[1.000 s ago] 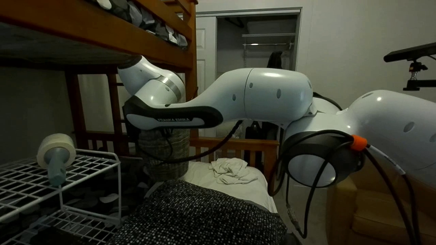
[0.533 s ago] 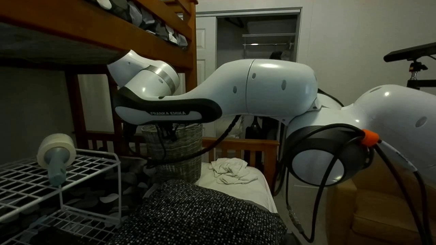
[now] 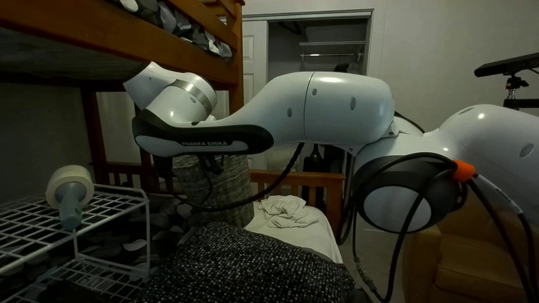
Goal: Move the basket to the bottom right side of the bed
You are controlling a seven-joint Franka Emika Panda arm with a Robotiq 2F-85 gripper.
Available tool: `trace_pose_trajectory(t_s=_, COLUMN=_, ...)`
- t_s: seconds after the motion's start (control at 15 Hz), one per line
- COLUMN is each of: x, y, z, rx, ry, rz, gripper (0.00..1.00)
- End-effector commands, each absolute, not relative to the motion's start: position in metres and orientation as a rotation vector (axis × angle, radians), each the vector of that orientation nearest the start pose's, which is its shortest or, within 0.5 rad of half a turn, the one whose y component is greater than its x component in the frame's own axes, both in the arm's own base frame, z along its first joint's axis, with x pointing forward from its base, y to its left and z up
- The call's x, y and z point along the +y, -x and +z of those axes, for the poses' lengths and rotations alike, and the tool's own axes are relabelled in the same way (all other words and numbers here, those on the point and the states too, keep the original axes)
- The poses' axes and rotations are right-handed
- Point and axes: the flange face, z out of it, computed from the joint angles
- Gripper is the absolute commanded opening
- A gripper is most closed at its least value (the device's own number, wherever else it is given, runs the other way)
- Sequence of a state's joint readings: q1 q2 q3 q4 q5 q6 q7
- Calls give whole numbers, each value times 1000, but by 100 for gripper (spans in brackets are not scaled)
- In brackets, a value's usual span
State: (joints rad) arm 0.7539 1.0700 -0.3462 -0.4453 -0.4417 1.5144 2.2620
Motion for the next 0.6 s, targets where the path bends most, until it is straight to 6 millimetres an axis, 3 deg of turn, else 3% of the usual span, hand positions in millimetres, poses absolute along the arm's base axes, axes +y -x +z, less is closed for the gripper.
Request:
trace_pose_trajectory(t_s=0.0, x=424, y=-638, z=479, rx=2198, ry=2092, rz=-1330, gripper=3)
trace_pose_trajectory(t_s=0.27, x=428, y=-631, z=480, rx=2229, ry=2077, rz=-1324, gripper=3)
trace_pose_trajectory(t_s=0.33, x=432, y=-635, z=462, rx=2194, ry=2148, rz=-1278, gripper=3)
trace_pose_trajectory(t_s=0.4, x=434, y=-634, z=460, rx=2195, ry=2156, rz=-1266, gripper=12)
trace_pose_trajectory(t_s=0.53, x=434, y=-635, z=452, rx=2200, ry=2174, rz=-1254, gripper=12)
